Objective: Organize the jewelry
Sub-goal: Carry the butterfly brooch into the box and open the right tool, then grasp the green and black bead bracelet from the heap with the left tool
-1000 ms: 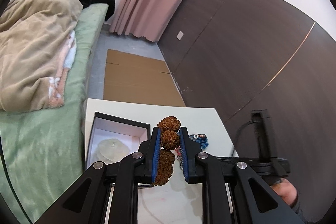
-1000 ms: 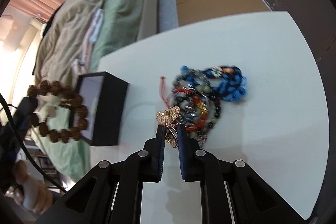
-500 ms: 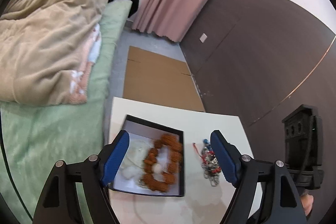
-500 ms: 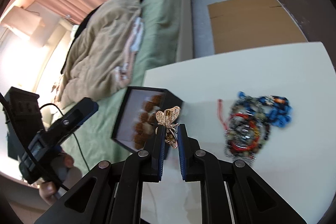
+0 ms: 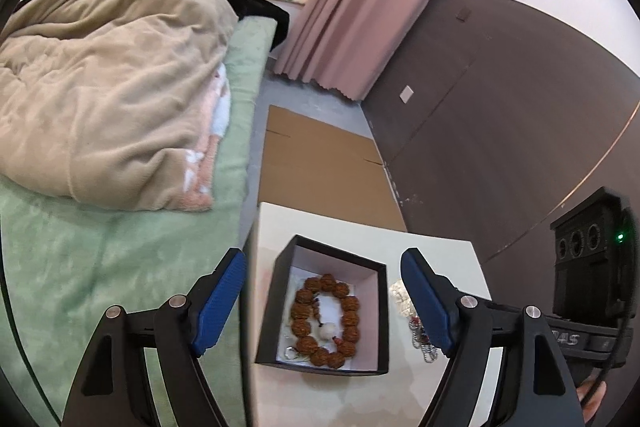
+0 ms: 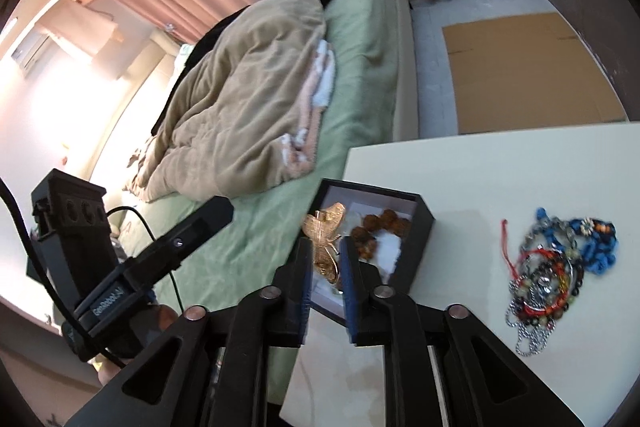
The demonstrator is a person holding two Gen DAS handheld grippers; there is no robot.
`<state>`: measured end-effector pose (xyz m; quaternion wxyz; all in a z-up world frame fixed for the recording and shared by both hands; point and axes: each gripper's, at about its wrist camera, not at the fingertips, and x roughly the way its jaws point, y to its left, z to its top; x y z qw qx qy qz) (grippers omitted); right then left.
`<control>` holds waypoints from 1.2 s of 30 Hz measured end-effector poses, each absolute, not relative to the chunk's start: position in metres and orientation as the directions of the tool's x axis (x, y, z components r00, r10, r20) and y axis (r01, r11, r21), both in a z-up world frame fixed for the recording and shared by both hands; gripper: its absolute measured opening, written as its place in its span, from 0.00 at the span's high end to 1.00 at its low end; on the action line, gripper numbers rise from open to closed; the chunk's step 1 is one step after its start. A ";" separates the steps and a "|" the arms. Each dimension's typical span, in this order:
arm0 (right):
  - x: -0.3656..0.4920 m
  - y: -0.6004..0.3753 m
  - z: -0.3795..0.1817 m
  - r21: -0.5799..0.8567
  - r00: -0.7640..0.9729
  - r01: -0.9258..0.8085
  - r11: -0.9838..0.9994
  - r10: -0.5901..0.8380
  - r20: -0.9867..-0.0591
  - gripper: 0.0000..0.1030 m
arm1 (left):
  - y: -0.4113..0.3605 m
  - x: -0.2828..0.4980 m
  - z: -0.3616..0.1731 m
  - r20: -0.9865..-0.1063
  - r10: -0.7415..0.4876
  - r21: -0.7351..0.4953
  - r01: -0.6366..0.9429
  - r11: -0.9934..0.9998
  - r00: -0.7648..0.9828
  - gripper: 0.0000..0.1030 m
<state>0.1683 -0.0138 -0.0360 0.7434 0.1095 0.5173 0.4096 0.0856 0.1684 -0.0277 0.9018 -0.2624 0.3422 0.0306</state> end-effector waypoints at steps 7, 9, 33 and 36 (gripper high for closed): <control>0.166 -0.034 -0.020 0.571 0.231 -0.481 0.665 0.725 -0.649 0.16 | 0.166 0.083 -0.024 -0.625 -0.125 -0.460 -0.234 0.857 0.771 0.22; 0.167 -0.042 -0.019 0.550 0.266 -0.471 0.689 0.706 -0.657 0.16 | 0.161 0.084 -0.023 -0.625 -0.128 -0.453 -0.224 0.863 0.770 0.22; 0.188 -0.159 -0.044 0.421 0.343 -0.348 0.838 0.531 -0.774 0.16 | 0.064 0.119 -0.025 -0.691 -0.213 -0.360 -0.074 0.930 0.690 0.22; 0.191 -0.171 -0.046 0.419 0.342 -0.336 0.843 0.524 -0.780 0.16 | 0.049 0.124 -0.025 -0.705 -0.210 -0.329 -0.050 0.943 0.677 0.22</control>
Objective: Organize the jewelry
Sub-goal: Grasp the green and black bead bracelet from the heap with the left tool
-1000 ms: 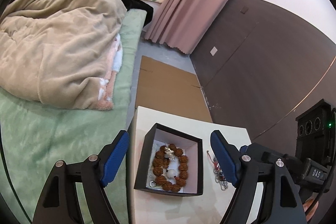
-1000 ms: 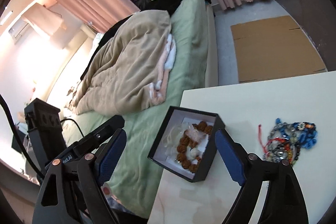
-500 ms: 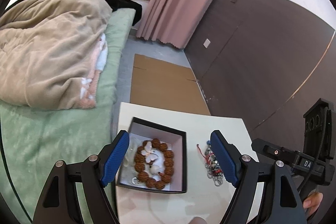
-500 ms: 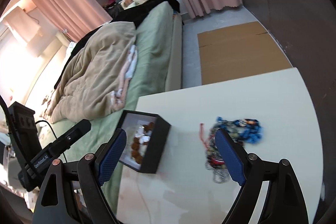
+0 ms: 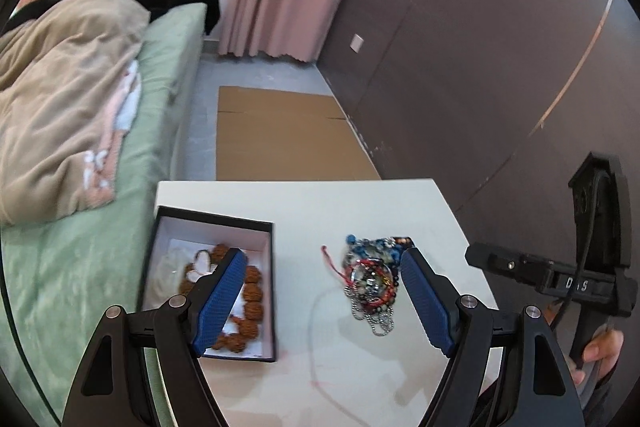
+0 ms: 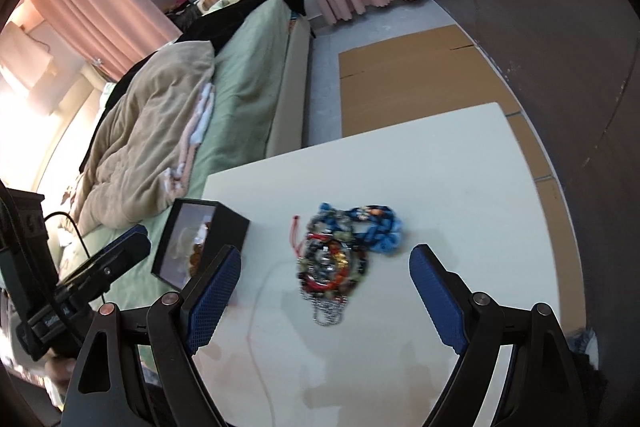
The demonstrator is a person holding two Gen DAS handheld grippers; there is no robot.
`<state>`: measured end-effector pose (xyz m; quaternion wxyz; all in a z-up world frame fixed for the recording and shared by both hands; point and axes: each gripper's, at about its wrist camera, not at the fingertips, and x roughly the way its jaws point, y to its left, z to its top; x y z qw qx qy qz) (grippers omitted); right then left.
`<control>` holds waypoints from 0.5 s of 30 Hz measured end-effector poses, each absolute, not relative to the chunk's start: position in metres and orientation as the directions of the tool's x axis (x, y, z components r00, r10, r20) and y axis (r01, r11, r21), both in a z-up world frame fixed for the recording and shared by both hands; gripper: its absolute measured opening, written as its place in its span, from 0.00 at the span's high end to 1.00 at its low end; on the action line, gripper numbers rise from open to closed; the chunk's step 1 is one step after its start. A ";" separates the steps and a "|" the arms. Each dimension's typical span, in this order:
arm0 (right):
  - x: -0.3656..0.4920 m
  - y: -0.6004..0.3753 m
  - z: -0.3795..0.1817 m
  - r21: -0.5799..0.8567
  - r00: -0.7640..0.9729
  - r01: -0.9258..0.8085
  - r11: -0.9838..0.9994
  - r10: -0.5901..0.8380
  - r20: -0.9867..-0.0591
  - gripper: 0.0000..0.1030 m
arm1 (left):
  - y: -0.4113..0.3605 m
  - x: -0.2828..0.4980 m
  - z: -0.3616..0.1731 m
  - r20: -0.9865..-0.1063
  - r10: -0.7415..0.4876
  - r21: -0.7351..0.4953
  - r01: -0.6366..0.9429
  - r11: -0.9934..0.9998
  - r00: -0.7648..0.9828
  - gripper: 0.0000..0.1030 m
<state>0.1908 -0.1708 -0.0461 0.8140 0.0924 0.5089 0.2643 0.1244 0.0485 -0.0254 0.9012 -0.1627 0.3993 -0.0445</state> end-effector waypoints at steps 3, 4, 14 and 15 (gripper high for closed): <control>0.193 -0.182 -0.047 0.421 0.343 -0.331 0.845 0.523 -0.780 0.16 | 0.036 0.128 -0.026 -0.716 -0.211 -0.308 -0.030 0.951 0.665 0.22; 0.193 -0.184 -0.047 0.419 0.342 -0.329 0.846 0.520 -0.782 0.16 | 0.032 0.129 -0.026 -0.720 -0.211 -0.301 -0.023 0.953 0.661 0.22; 0.201 -0.211 -0.054 0.395 0.366 -0.268 0.879 0.472 -0.802 0.16 | 0.000 0.150 -0.036 -0.772 -0.211 -0.242 0.029 0.970 0.600 0.22; 0.202 -0.215 -0.054 0.400 0.365 -0.258 0.879 0.472 -0.803 0.16 | -0.002 0.153 -0.037 -0.777 -0.210 -0.240 0.029 0.970 0.593 0.22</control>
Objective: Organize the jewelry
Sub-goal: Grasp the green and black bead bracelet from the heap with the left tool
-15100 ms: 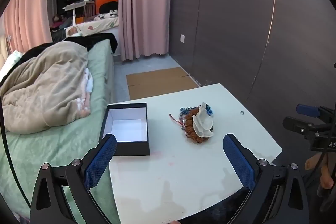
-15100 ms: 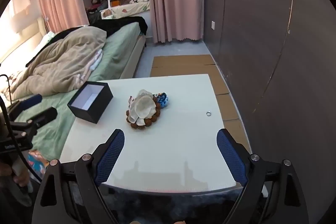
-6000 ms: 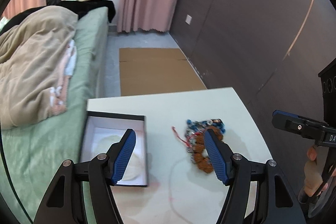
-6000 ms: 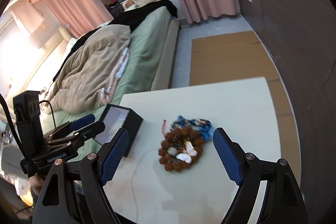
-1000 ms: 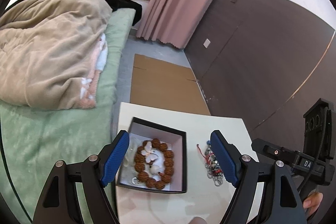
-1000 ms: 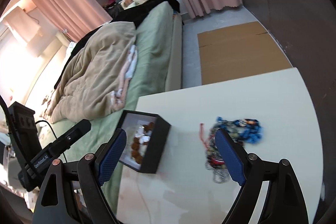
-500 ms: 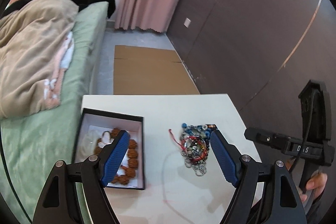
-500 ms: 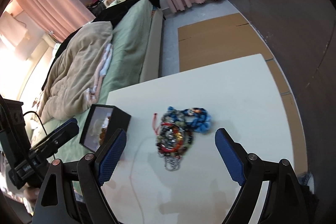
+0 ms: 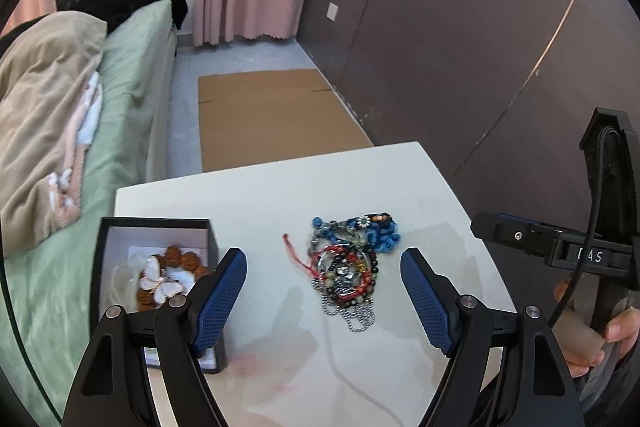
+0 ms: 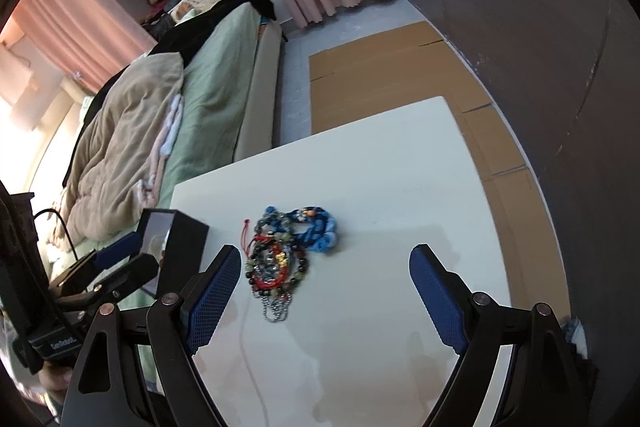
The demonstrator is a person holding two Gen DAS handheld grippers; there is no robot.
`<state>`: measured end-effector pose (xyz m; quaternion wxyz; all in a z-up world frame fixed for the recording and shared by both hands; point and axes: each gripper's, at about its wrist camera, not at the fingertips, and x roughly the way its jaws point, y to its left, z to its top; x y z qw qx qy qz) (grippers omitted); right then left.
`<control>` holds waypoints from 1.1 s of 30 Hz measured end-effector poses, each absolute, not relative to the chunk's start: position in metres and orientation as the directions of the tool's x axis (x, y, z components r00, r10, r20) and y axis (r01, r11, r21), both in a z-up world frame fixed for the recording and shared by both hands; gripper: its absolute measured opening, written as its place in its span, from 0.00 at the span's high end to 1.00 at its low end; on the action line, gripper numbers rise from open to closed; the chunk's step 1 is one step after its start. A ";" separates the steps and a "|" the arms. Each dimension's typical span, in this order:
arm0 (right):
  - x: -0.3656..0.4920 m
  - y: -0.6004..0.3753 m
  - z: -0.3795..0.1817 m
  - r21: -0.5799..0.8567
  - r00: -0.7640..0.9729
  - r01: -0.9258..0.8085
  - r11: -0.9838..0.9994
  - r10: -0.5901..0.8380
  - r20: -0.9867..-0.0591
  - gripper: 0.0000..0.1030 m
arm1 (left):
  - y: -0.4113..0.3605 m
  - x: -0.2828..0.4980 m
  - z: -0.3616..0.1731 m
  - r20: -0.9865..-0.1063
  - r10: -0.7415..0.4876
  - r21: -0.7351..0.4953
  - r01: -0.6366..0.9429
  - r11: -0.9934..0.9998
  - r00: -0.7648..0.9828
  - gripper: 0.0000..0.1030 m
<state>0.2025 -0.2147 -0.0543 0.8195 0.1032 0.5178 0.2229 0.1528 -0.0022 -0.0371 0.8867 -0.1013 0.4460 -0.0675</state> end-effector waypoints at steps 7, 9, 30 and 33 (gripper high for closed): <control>0.207 -0.225 -0.059 0.426 0.346 -0.248 0.870 0.490 -0.800 0.16 | -0.018 0.177 -0.057 -0.838 -0.211 -0.222 0.039 0.974 0.503 0.36; 0.209 -0.227 -0.062 0.464 0.330 -0.248 0.851 0.524 -0.785 0.16 | -0.025 0.184 -0.064 -0.856 -0.205 -0.206 0.050 0.977 0.474 0.44; 0.225 -0.222 -0.082 0.423 0.333 -0.232 0.876 0.480 -0.812 0.16 | -0.044 0.205 -0.116 -0.919 -0.163 -0.145 0.077 0.986 0.360 0.92; 0.223 -0.214 -0.081 0.409 0.320 -0.262 0.874 0.478 -0.818 0.16 | -0.044 0.202 -0.110 -0.909 -0.173 -0.152 0.086 0.985 0.378 0.93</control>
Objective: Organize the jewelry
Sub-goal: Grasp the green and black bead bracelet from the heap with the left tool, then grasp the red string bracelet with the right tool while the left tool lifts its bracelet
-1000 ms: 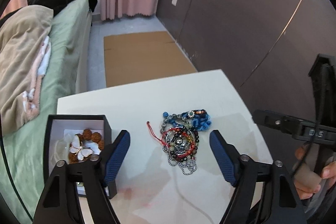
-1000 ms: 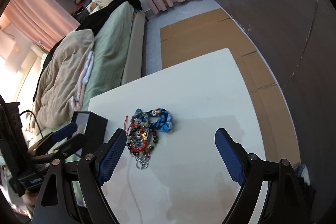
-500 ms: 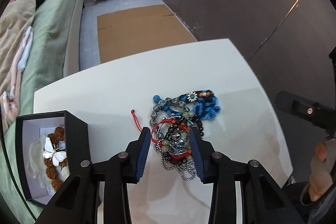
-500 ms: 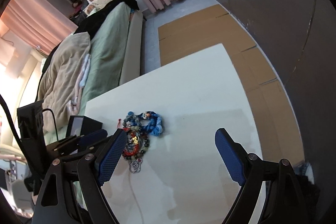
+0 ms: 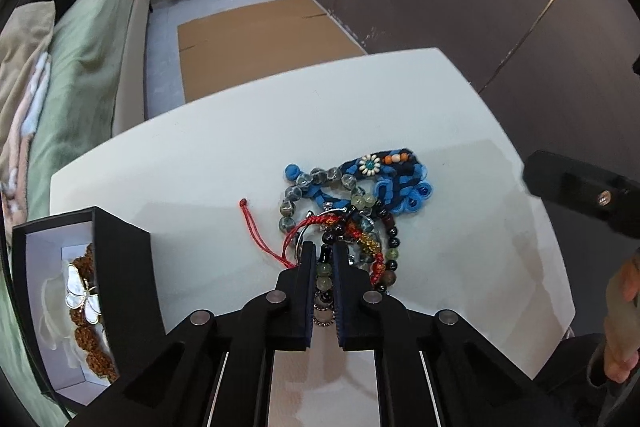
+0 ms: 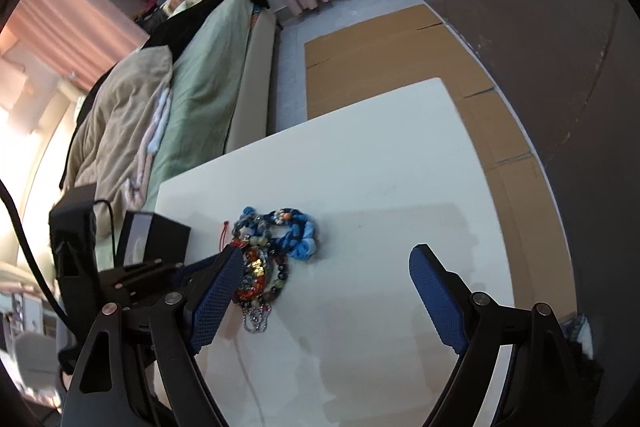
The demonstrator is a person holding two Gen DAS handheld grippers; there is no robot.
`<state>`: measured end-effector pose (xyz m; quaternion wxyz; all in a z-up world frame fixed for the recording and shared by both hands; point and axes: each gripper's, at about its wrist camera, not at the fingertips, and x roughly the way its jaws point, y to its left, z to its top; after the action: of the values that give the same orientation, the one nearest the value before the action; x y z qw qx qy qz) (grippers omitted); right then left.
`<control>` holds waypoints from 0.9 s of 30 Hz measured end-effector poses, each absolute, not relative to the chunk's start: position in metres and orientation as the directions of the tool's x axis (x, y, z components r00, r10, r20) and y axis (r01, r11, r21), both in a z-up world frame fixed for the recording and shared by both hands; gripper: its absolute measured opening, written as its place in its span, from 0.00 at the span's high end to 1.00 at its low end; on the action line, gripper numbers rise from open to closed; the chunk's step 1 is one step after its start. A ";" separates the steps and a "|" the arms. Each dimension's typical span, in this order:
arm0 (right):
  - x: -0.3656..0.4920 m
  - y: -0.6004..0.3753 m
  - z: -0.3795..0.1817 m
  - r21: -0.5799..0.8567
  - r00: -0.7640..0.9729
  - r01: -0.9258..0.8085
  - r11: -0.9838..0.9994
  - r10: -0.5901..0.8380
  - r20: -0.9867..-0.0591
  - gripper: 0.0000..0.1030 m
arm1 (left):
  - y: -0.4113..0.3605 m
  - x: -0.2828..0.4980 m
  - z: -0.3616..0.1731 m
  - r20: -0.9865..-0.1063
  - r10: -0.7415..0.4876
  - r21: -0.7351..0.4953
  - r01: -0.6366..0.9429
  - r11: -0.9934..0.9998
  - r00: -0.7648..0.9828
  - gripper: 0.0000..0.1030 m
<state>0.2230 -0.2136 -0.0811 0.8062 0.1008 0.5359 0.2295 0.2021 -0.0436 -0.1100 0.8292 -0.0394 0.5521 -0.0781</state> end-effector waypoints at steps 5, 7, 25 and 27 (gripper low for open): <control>0.220 -0.202 -0.083 0.429 0.286 -0.285 0.858 0.503 -0.816 0.24 | -0.040 0.195 -0.090 -0.882 -0.212 -0.187 0.100 0.977 0.421 0.93; 0.220 -0.198 -0.087 0.454 0.255 -0.284 0.845 0.523 -0.813 0.34 | -0.037 0.191 -0.082 -0.867 -0.238 -0.215 0.103 0.971 0.437 0.93; 0.211 -0.153 -0.105 0.477 0.151 -0.294 0.828 0.533 -0.833 0.64 | 0.004 0.165 -0.040 -0.795 -0.285 -0.296 0.067 0.953 0.536 0.93; 0.210 -0.146 -0.109 0.474 0.139 -0.297 0.829 0.528 -0.838 0.72 | 0.009 0.162 -0.039 -0.793 -0.283 -0.298 0.062 0.953 0.539 0.93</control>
<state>0.2100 -0.1463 -0.1087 0.7483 0.0971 0.5954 0.2757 0.1619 0.0093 -0.0389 0.8693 -0.1175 0.4697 -0.0993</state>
